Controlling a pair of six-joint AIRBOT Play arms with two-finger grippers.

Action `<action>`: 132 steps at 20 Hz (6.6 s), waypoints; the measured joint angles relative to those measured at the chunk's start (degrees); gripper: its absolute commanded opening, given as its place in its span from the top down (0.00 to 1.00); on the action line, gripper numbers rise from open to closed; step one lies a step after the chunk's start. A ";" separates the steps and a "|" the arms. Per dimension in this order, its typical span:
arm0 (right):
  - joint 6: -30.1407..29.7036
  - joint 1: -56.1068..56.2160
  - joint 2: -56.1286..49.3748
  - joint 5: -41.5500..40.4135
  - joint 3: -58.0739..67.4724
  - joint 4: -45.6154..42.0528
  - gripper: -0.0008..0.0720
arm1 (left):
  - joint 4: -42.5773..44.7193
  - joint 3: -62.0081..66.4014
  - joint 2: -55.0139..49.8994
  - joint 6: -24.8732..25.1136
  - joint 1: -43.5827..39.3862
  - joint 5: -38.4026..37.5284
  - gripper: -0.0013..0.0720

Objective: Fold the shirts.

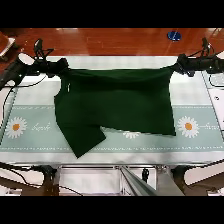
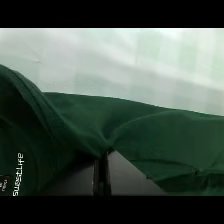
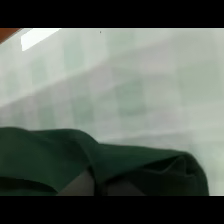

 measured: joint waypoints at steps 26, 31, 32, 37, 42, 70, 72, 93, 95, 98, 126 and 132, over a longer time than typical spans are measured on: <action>11.67 -2.75 15.04 17.90 -18.01 -33.33 0.42 | 10.71 -16.28 11.15 7.21 13.18 -30.05 0.29; 12.50 -4.22 32.26 6.73 -40.35 -29.86 0.42 | 0.57 -42.34 26.86 11.47 25.11 -22.75 0.30; 12.04 -4.26 34.58 5.62 -43.28 -28.22 0.42 | -1.42 -46.21 28.79 12.52 26.60 -22.01 0.29; 9.86 -4.48 41.03 3.87 -50.95 -21.66 0.42 | -7.34 -57.20 32.57 16.46 27.15 -20.06 0.29; 9.11 -4.76 42.36 2.58 -52.50 -17.97 0.42 | -12.68 -61.46 32.96 18.78 20.28 -17.33 0.39; -7.52 -17.20 32.28 5.44 -60.04 0.09 0.96 | -14.84 -57.24 32.76 20.79 13.44 -12.72 0.95; -9.33 -17.11 31.78 6.80 -57.16 1.75 0.96 | -15.34 -53.40 32.63 20.76 13.44 -13.55 0.95; -4.35 -3.02 2.80 -1.20 -15.91 7.04 0.42 | -16.57 3.54 -9.14 8.31 6.71 -18.88 0.29; -4.39 -4.37 2.32 -0.87 -14.14 6.34 0.42 | -14.08 5.38 -9.70 8.37 8.90 -22.36 0.29; -4.07 -8.31 2.91 2.36 -12.55 3.69 0.42 | -7.19 6.58 -7.56 6.43 14.16 -28.13 0.29; -6.47 -1.11 37.46 11.54 -30.25 -2.23 0.96 | -10.23 -21.64 17.49 10.93 -25.77 1.20 0.95; -1.03 -1.01 60.67 13.90 -38.88 -3.89 0.96 | -10.27 -8.55 2.99 6.32 -39.34 2.60 0.95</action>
